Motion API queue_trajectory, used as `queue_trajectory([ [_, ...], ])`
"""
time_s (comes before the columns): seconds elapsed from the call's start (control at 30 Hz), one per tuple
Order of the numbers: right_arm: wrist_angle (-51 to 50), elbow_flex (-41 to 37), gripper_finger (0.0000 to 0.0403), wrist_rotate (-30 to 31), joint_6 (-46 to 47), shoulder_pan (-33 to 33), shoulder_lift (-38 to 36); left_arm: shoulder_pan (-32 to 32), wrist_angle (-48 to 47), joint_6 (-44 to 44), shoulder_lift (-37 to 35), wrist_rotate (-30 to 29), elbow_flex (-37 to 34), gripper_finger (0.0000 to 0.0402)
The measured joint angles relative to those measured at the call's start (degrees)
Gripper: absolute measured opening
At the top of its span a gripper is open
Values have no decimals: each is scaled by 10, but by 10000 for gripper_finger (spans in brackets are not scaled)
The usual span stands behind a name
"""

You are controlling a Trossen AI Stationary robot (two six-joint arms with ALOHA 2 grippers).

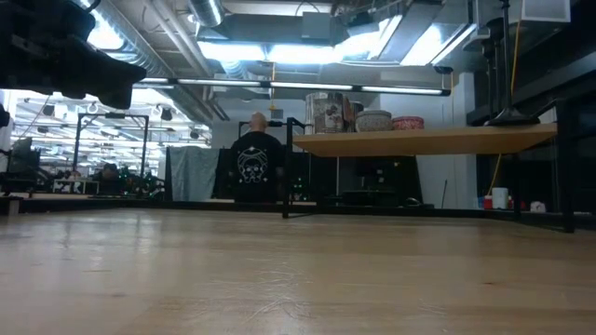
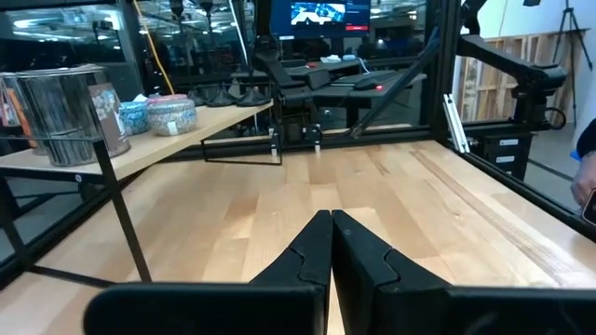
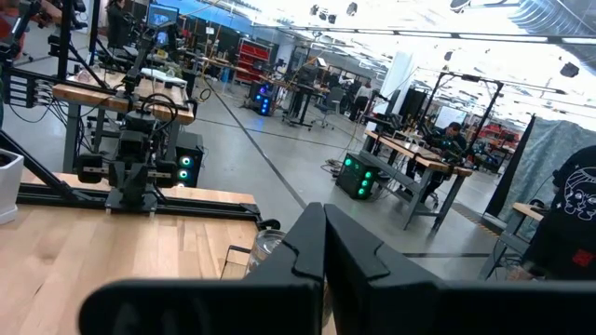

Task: Pick & Place candle stick holders
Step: Return to Home Position

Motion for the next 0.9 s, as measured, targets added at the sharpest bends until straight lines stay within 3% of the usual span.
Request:
queue_trajectory([
  [0.27,0,0,5,0,0,0,0,0,0,70,0,-3,0,6],
  [0.9,0,0,5,0,0,0,0,0,0,65,0,-4,0,12],
])
